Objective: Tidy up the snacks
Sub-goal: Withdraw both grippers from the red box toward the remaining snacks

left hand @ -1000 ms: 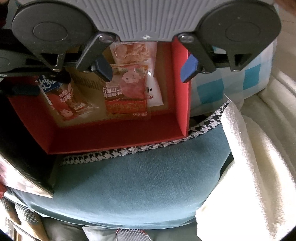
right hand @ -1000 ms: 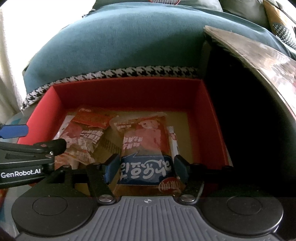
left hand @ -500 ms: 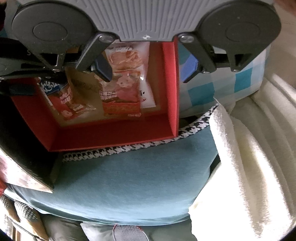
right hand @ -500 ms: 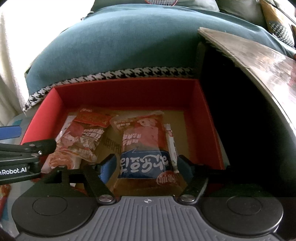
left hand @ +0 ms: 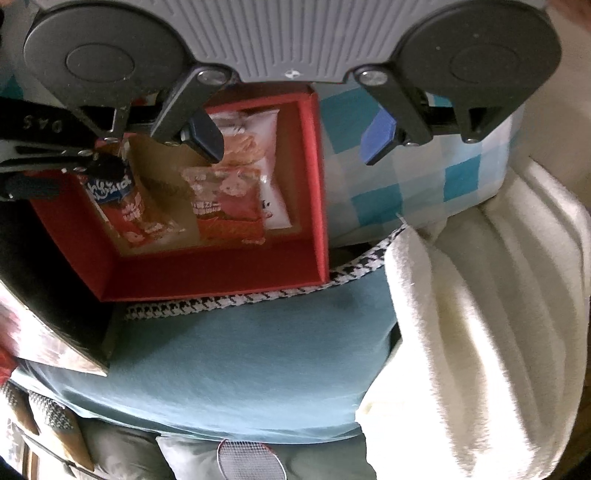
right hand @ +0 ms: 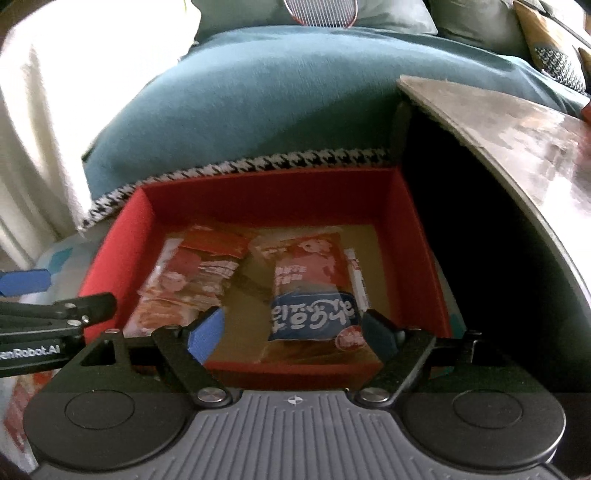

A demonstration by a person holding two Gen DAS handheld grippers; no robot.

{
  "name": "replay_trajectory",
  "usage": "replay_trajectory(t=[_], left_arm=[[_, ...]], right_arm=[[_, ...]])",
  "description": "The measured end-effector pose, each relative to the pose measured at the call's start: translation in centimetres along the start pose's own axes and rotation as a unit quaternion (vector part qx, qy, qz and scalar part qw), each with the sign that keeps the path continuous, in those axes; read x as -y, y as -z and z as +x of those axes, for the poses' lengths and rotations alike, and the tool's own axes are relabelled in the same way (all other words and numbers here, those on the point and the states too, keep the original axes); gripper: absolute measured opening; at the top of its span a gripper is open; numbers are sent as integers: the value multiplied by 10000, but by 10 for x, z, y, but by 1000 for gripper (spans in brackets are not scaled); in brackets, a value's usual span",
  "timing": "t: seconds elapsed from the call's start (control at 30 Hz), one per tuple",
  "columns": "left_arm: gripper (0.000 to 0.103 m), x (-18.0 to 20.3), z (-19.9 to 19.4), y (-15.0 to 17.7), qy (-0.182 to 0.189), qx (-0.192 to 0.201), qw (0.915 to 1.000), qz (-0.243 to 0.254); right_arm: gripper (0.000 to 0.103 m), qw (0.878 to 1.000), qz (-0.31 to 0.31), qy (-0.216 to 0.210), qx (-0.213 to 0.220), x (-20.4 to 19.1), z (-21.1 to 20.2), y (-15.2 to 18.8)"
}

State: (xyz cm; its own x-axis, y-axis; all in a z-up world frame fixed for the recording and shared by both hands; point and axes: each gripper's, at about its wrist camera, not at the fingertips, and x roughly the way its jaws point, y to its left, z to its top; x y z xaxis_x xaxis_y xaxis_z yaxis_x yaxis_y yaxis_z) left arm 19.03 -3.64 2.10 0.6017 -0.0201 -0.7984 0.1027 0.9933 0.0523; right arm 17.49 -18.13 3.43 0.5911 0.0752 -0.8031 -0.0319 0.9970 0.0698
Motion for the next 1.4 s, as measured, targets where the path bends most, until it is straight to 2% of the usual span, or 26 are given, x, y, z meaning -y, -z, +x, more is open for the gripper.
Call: replay_trajectory(t=[0.63,1.4], left_arm=[[76,-20,-38,34,118,0,9999,-27],[77,-42,-65,66,193,-64,9998,-80]], right_arm=[[88,9988,-50,-431,241,-30,-55,27],[88,9984,-354,-394,190,-50,-76,55]])
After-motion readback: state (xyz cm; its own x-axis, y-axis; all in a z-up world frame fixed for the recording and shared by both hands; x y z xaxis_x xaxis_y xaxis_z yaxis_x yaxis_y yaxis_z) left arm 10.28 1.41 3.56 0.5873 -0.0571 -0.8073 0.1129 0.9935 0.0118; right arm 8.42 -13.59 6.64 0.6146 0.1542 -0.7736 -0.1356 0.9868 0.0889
